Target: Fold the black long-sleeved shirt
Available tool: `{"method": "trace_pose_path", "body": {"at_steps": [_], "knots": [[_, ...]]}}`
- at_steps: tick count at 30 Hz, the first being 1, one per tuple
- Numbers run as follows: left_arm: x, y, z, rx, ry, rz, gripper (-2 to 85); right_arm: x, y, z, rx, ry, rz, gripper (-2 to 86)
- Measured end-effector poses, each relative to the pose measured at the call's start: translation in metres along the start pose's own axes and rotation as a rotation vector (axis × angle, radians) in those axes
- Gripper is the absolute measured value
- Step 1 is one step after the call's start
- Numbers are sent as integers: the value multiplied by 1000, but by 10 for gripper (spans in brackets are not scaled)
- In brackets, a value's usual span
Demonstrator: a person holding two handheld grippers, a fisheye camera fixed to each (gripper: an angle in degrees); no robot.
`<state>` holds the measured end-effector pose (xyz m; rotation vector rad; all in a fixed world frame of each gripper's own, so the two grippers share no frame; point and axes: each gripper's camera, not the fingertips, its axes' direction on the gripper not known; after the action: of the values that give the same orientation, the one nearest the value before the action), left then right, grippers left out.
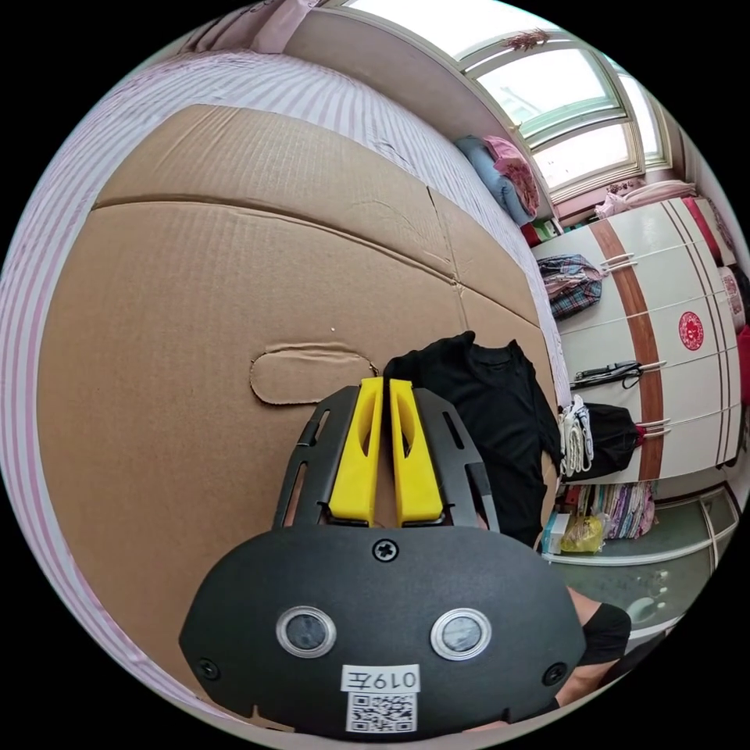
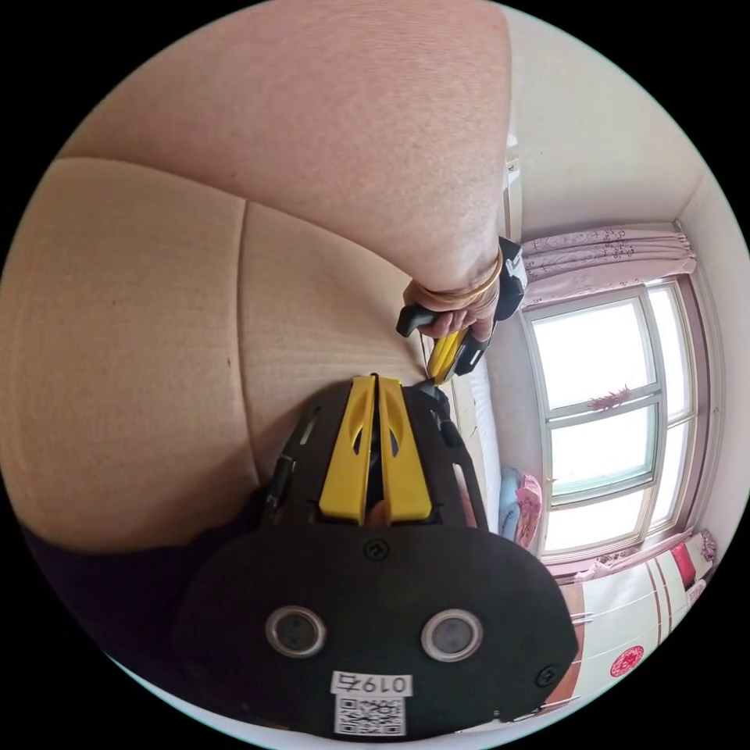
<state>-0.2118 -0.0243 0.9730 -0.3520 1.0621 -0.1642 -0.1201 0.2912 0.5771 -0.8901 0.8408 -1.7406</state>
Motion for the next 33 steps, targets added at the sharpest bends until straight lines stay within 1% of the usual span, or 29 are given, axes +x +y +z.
{"method": "trace_pose_path", "body": {"at_steps": [4,8,16,20,24,28,31,33], "knots": [[-3,1,-1,2,26,7,8,6,0,3,-13,-21,28,2],[-7,1,-3,-10,61,10,10,15,-2,4,-24,-46,51,46],[-4,1,-14,-30,20,18,27,27,0,-17,28,-45,116,52],[-5,7,-27,-12,66,4,54,53,16,-8,-22,-76,189,62],[15,17,-25,-61,-3,43,64,61,17,4,-69,-107,203,70],[22,16,-22,-70,-12,29,67,64,9,15,-112,-197,232,87],[19,11,-30,-14,-60,-27,65,71,7,18,-133,-201,268,86],[12,9,-40,56,-34,-64,61,72,6,21,-135,-182,271,76]]}}
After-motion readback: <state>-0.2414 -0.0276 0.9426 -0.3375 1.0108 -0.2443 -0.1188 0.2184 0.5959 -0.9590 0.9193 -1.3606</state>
